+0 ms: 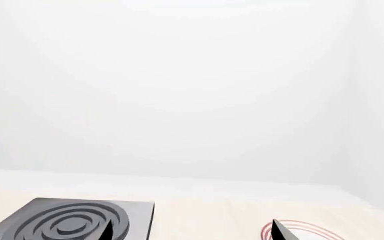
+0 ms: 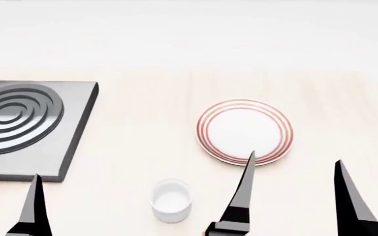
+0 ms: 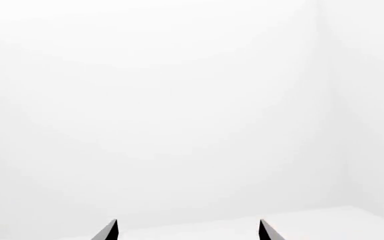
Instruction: Pick the akita bowl on the cookies box and place it on the plate.
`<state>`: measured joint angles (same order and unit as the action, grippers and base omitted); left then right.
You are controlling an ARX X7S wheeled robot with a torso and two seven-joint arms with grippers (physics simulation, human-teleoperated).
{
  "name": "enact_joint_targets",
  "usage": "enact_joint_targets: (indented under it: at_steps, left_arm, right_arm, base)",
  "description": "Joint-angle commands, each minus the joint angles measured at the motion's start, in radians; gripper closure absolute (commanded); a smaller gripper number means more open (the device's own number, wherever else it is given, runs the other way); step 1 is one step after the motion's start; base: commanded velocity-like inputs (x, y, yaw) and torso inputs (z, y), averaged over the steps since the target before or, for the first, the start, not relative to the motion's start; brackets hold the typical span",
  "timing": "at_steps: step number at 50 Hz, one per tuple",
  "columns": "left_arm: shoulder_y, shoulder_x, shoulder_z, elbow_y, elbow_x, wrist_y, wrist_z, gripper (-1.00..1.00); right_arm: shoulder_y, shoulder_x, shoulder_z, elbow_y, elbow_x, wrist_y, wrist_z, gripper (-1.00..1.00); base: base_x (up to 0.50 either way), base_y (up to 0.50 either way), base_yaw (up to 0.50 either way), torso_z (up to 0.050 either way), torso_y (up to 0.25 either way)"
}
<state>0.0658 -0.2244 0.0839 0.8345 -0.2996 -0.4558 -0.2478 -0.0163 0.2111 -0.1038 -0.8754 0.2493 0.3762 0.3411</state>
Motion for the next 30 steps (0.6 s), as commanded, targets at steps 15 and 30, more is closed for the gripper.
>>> enact_joint_targets:
  at_steps: [15, 30]
  left_arm:
    - [-0.005, 0.001, -0.018, -0.001, 0.001, -0.003, 0.0, -1.0]
    - [-0.004, -0.008, -0.018, 0.012, -0.016, -0.007, -0.01, -1.0]
  right_arm:
    - [0.003, 0.004, 0.006, 0.004, -0.01, -0.01, 0.001, -1.0]
    - [0.011, 0.025, -0.008, -0.005, 0.005, 0.0, 0.027, -1.0]
  base:
    - [0.13, 0.0, 0.0, 0.022, -0.022]
    - [0.0, 0.0, 0.0, 0.047, -0.048]
